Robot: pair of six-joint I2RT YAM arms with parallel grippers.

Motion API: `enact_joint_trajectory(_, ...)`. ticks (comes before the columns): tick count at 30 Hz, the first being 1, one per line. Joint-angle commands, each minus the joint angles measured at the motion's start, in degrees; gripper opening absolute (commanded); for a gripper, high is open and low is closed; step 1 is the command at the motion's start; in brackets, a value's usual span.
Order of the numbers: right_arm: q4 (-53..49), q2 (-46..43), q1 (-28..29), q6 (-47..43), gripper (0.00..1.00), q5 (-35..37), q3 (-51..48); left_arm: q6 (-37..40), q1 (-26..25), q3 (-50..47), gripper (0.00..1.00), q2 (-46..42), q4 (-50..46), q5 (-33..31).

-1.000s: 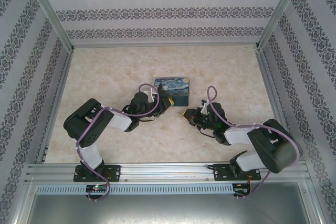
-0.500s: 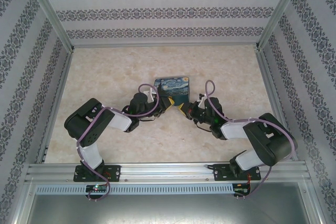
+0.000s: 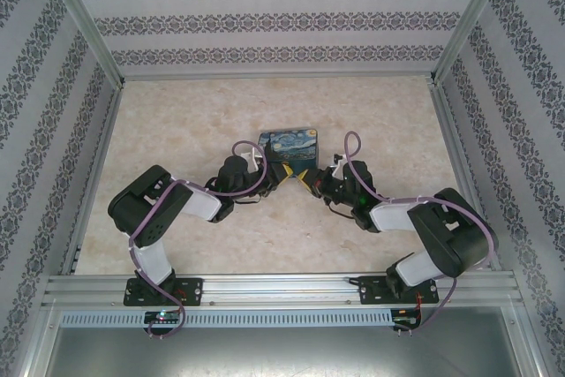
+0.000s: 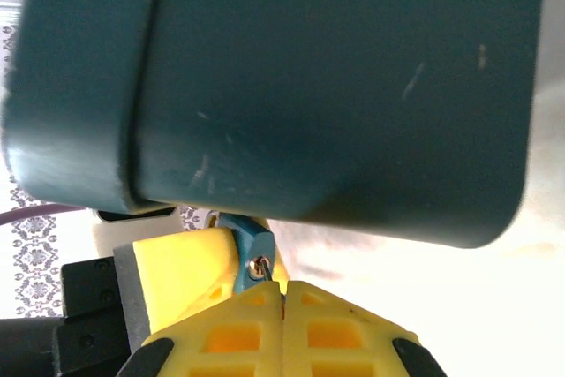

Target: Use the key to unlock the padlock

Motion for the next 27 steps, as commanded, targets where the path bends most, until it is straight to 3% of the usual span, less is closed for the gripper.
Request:
enact_joint_trajectory(1,2.27,0.16,-0.19,0.35,0.0,-0.08,1.7,0.56,0.19,0.07,0.0,0.82,4.39,1.55)
enact_joint_trajectory(15,5.46,2.97,-0.57,1.51,0.0,-0.43,2.12,-5.27,-0.89,0.27,0.0,1.21,10.16,0.29)
enact_joint_trajectory(27,13.16,6.47,-5.77,3.97,0.0,-6.14,3.31,-10.78,-2.96,2.15,0.0,2.05,16.08,-0.76)
